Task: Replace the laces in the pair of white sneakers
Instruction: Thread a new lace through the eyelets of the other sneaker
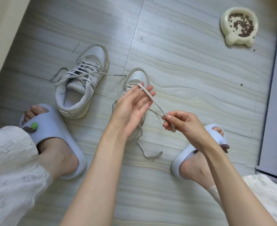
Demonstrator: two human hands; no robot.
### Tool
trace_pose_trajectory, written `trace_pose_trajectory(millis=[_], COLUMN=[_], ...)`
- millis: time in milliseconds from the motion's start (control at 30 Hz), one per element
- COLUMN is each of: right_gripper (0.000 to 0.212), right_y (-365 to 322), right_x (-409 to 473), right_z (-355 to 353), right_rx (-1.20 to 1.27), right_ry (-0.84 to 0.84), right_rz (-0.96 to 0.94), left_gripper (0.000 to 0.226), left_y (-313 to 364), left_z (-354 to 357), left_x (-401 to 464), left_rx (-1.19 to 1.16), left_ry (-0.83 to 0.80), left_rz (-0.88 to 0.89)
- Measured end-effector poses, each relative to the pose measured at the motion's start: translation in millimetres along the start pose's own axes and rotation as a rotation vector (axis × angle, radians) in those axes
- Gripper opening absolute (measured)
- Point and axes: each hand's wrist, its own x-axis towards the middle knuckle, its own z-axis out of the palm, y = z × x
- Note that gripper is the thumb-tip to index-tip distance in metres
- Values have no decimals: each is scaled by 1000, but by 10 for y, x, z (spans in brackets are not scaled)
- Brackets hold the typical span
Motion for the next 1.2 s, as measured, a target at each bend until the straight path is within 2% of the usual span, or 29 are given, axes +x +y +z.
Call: trace_pose_trajectory(millis=[67, 133, 200, 267, 333, 400, 500, 633, 733, 900, 1067, 1200], right_gripper=[15, 16, 16, 17, 17, 16, 17, 23, 25, 26, 21, 15], right_y=[49, 68, 48, 3, -47, -87, -109, -47, 8, 18, -22, 17], right_x=[-27, -34, -29, -14, -1, 10, 41, 78, 59, 23, -19, -37], right_z=[-34, -52, -51, -49, -44, -38, -46, -94, -110, -108, -55, -42], right_rx=[27, 21, 12, 9, -23, -76, -152, -340, -397, -281, -309, -352], right_ry=[12, 24, 33, 29, 10, 10, 35, 24, 23, 11, 59, 90], right_rz=[10, 9, -8, -31, -54, -70, -84, -82, -87, -66, -95, -92], left_gripper=[21, 28, 30, 23, 14, 13, 13, 13, 15, 12, 34, 17], left_y=[34, -3, -89, -175, -197, -144, 15, 254, 365, 252, 140, 143], left_z=[9, 64, 158, 247, 305, 311, 226, 47, -57, -92, -103, -79], left_x=[-2, -17, -56, -93, -118, -107, -56, -2, 39, 77, 79, 75], left_rx=[-100, -46, 218, 489, 605, 568, 361, 154, 65, 74, 101, 86], left_ry=[-43, -95, -135, -159, -145, -67, 82, 177, 193, 144, 120, 136], left_rz=[18, 21, 13, 23, 56, 99, 153, 236, 270, 194, 99, 104])
